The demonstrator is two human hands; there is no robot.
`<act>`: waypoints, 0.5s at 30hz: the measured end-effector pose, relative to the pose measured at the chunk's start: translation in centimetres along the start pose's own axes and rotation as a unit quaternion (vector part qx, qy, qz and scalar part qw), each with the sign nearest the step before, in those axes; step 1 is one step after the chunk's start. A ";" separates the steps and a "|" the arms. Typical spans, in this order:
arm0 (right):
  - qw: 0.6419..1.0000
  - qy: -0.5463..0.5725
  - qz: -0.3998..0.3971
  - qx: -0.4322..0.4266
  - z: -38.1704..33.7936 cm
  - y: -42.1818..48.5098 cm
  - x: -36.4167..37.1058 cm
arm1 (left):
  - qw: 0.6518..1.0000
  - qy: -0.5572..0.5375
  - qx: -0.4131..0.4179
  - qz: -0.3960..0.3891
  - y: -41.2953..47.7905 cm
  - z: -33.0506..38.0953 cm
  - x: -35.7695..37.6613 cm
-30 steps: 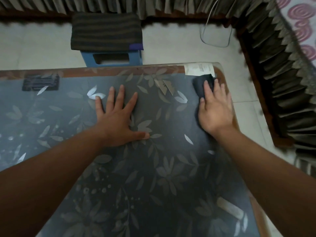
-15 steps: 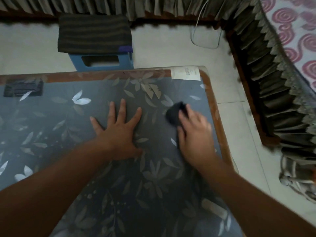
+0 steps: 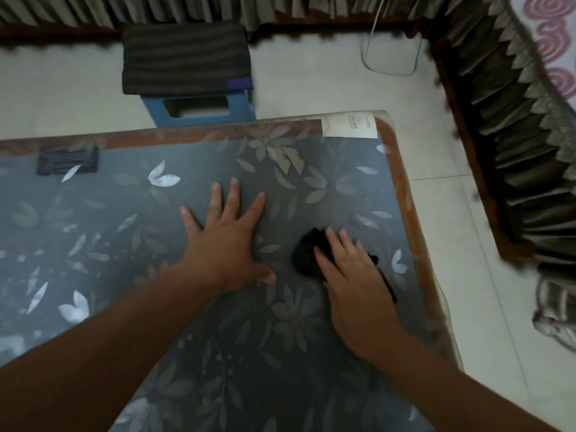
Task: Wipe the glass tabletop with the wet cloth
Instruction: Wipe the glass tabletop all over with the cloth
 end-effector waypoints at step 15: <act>0.997 -0.036 -0.004 -0.075 1.9 11.5 -1.4 | 0.997 -0.025 -0.005 0.068 -5.4 -1.4 4.1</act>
Point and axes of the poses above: each hand's wrist, its own y-axis towards the middle knuckle, its own x-axis out of the palm, z = x × y, the point moved 1 cm from there along y, towards the middle knuckle, and after that the axes turned 7 degrees about -x, right-handed, at the moved point
